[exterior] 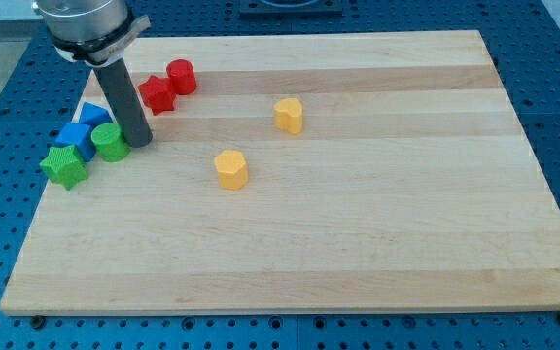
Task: Move yellow hexagon on bottom right to green circle
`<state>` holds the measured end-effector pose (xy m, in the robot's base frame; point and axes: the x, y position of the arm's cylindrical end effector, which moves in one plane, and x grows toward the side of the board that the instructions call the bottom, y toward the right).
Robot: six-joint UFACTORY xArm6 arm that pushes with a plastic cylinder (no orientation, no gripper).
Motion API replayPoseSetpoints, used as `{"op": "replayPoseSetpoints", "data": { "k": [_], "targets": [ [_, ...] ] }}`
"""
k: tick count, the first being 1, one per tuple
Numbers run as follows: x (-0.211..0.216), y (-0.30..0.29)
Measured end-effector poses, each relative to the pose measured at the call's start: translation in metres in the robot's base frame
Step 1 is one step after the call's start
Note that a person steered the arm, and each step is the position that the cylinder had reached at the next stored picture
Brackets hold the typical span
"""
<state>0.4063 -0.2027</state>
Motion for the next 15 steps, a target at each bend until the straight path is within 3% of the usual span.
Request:
{"op": "replayPoseSetpoints", "data": {
  "k": [3,4,6,7,8,12,14,15],
  "targets": [
    [0.005,0.0],
    [0.005,0.043],
    [0.001,0.188],
    [0.024,0.24],
    [0.057,0.232],
    [0.054,0.052],
    [0.071,0.084],
    [0.075,0.069]
  ]
}}
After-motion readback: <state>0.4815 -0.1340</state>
